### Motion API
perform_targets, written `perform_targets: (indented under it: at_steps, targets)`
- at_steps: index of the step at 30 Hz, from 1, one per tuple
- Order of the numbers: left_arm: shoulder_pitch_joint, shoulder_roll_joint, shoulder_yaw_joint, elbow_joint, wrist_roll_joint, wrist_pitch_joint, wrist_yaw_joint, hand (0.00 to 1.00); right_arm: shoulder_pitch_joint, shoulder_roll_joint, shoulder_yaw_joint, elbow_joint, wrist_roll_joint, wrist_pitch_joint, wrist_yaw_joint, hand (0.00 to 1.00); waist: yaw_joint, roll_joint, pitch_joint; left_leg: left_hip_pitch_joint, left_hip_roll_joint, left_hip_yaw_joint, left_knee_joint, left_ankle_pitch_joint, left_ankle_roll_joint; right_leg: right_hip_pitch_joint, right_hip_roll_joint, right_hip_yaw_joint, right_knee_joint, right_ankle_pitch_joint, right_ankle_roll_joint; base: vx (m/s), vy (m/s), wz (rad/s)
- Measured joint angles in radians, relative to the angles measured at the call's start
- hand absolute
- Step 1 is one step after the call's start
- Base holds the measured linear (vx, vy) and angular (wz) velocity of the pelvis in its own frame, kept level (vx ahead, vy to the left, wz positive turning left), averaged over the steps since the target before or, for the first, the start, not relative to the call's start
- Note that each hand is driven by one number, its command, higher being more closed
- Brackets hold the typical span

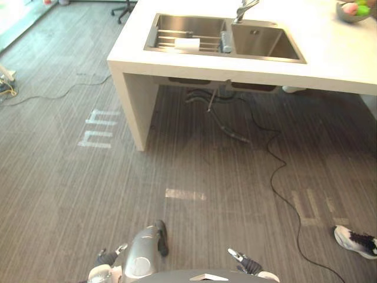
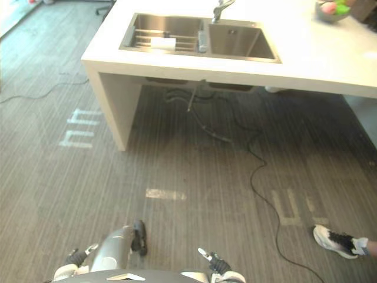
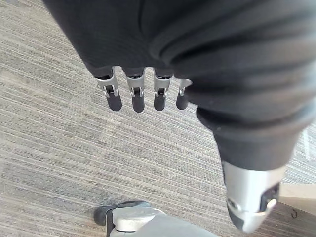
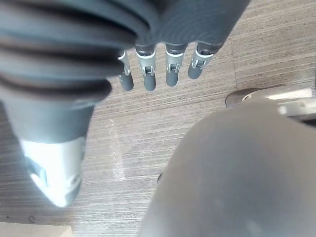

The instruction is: Walk over to the sink, pick up the cup, carry it to the dishwasher, place the cup inside the dishwasher, then close the dishwasher door

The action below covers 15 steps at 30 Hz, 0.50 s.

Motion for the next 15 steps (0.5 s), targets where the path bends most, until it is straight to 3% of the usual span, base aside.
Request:
perform_targets:
  at_steps: [3, 4, 5, 6, 7, 8, 10, 12, 13, 14, 15]
  targets:
    - [0.005, 0.020, -0.035, 0.010, 0.002, -0.035, 0.028, 0.00, -0.001, 0.012, 0.023, 0.003, -0.006, 0.029, -0.012, 0.00, 0.001, -0.034, -0.025, 0.091, -0.067, 0.031, -0.061, -0.037, 0.026, -0.067, -0.064, 0.048, 0.223, 0.015, 0.042, 0.39, 0.145, -0.02]
    - [0.006, 0.023, -0.043, 0.010, 0.008, -0.042, 0.028, 0.00, -0.001, 0.013, 0.023, 0.005, -0.009, 0.033, -0.012, 0.00, 0.002, -0.037, -0.033, 0.100, -0.076, 0.038, -0.060, -0.054, 0.029, -0.095, -0.077, 0.049, 0.295, 0.022, 0.079, 0.48, 0.131, -0.26]
    - [0.004, 0.035, -0.062, 0.004, 0.008, -0.055, 0.031, 0.00, -0.004, 0.014, 0.023, 0.006, -0.028, 0.043, -0.011, 0.00, 0.004, -0.050, -0.045, 0.129, -0.090, 0.066, -0.059, -0.091, 0.038, -0.190, -0.103, 0.063, 0.498, 0.072, 0.173, 0.39, 0.103, -0.32]
    - [0.003, 0.041, -0.076, 0.001, 0.008, -0.059, 0.031, 0.00, -0.005, 0.013, 0.023, 0.006, -0.029, 0.045, -0.010, 0.00, 0.001, -0.053, -0.044, 0.150, -0.098, 0.070, -0.063, -0.106, 0.039, -0.230, -0.118, 0.065, 0.585, 0.120, 0.213, 0.45, 0.133, -0.47]
    - [0.001, 0.049, -0.080, -0.009, 0.008, -0.063, 0.031, 0.00, -0.002, 0.013, 0.016, 0.012, -0.027, 0.048, -0.010, 0.00, -0.007, -0.064, -0.037, 0.217, -0.117, 0.078, -0.095, -0.125, 0.036, -0.306, -0.161, 0.039, 0.769, 0.172, 0.197, 0.28, 0.097, -0.35]
    - [0.001, 0.051, -0.082, -0.018, 0.008, -0.064, 0.032, 0.00, -0.001, 0.017, 0.007, 0.011, -0.020, 0.044, -0.007, 0.00, -0.016, -0.068, -0.035, 0.264, -0.130, 0.077, -0.127, -0.128, 0.036, -0.344, -0.183, 0.013, 0.849, 0.157, 0.159, 0.35, 0.119, -0.32]
    - [-0.001, 0.043, -0.124, -0.086, 0.015, -0.073, 0.071, 0.00, 0.004, 0.011, 0.005, 0.000, -0.028, 0.043, -0.003, 0.00, -0.054, -0.048, -0.029, 0.414, -0.145, 0.048, -0.258, -0.125, 0.031, -0.478, -0.194, -0.072, 0.968, 0.077, 0.056, 0.37, 0.114, -0.11]
    - [-0.046, 0.040, -0.166, -0.182, 0.027, -0.081, 0.112, 0.00, 0.017, 0.011, 0.004, -0.006, -0.027, 0.041, -0.008, 0.00, -0.084, -0.013, -0.038, 0.489, -0.137, -0.022, -0.325, -0.115, 0.019, -0.600, -0.169, -0.161, 0.880, 0.000, 0.058, 0.33, 0.072, 0.32]
    - [-0.077, 0.038, -0.190, -0.244, 0.032, -0.081, 0.132, 0.00, 0.034, 0.015, 0.004, -0.005, -0.027, 0.041, -0.011, 0.00, -0.099, -0.020, -0.037, 0.511, -0.133, -0.048, -0.336, -0.121, 0.014, -0.642, -0.168, -0.201, 0.773, -0.013, 0.054, 0.38, -0.015, 0.86]
    - [-0.118, 0.026, -0.211, -0.359, 0.051, -0.077, 0.150, 0.00, 0.064, 0.022, 0.004, -0.003, -0.025, 0.041, -0.017, 0.00, -0.110, -0.027, -0.035, 0.524, -0.124, -0.082, -0.330, -0.136, 0.012, -0.678, -0.158, -0.234, 0.560, 0.010, 0.044, 0.55, -0.083, 1.09]
    - [-0.137, 0.023, -0.231, -0.506, 0.081, -0.056, 0.170, 0.00, 0.089, 0.036, 0.002, -0.002, -0.023, 0.046, -0.028, 0.00, -0.113, -0.026, -0.035, 0.541, -0.112, -0.119, -0.327, -0.160, -0.004, -0.685, -0.129, -0.237, 0.314, 0.081, 0.043, 0.52, -0.125, 1.00]
